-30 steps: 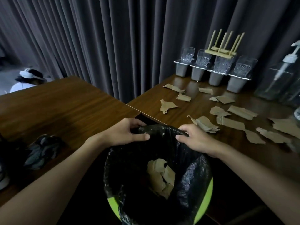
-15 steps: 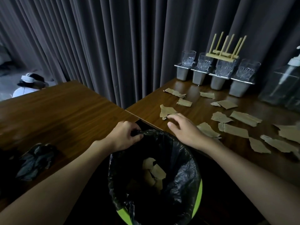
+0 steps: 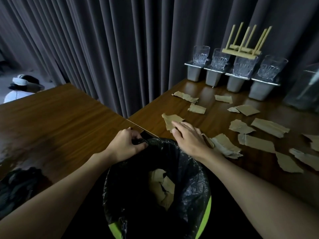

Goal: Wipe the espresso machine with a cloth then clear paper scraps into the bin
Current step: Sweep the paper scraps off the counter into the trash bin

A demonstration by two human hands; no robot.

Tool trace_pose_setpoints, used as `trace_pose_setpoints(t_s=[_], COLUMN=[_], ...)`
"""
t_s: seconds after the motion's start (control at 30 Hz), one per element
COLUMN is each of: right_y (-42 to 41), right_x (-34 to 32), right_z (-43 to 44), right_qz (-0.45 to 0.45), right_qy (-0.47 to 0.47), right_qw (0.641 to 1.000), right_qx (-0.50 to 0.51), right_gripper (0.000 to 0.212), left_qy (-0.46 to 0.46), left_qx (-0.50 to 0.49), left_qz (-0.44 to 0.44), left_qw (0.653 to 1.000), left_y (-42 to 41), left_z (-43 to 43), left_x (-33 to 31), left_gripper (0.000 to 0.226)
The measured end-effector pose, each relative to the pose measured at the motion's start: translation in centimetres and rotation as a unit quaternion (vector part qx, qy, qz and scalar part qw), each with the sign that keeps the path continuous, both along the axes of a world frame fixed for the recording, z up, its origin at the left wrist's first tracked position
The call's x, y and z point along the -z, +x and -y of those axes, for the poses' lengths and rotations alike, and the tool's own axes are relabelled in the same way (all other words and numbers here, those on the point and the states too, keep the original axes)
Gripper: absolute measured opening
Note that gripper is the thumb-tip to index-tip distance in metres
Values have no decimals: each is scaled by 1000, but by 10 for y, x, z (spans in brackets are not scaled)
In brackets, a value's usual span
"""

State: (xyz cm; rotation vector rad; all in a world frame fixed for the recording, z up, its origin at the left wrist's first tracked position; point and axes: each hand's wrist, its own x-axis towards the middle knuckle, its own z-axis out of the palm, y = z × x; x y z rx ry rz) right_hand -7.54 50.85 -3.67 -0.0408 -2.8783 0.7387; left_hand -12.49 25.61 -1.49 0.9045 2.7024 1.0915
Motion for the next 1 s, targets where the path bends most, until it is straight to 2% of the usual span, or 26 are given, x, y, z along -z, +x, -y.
trace_pose_setpoints(t_s=[0.1, 0.27, 0.37, 0.57, 0.7, 0.77, 0.93, 1.0], right_y=[0, -22, -29, -30, -26, -23, -17, -16], right_x=[2, -1, -2, -10, -20, -24, -35, -36], right_z=[-1, 4, 5, 3, 0, 0, 1, 0], right_qz=[-40, -13, -13, -14, 7, 16, 55, 76], right_qy=[-24, -40, -35, -94, -172, -166, -120, -96], right_qw=[999, 990, 985, 982, 975, 977, 982, 981], right_qx=[18, 135, 170, 162, 142, 132, 135, 148], right_gripper=[46, 56, 57, 68, 51, 41, 52, 51], left_qy=[14, 44, 54, 59, 60, 56, 48, 40], left_qx=[7, 9, 13, 9, 12, 12, 15, 21], left_qz=[-8, 1, 9, 15, 12, 16, 54, 76], left_qw=[1000, 999, 998, 998, 998, 998, 997, 996], left_y=[-6, -10, -11, -11, -12, -11, -6, -4], left_z=[2, 6, 6, 6, 6, 6, 4, 2], left_x=[2, 7, 8, 9, 8, 7, -1, -4], left_gripper=[15, 17, 16, 18, 17, 17, 13, 9])
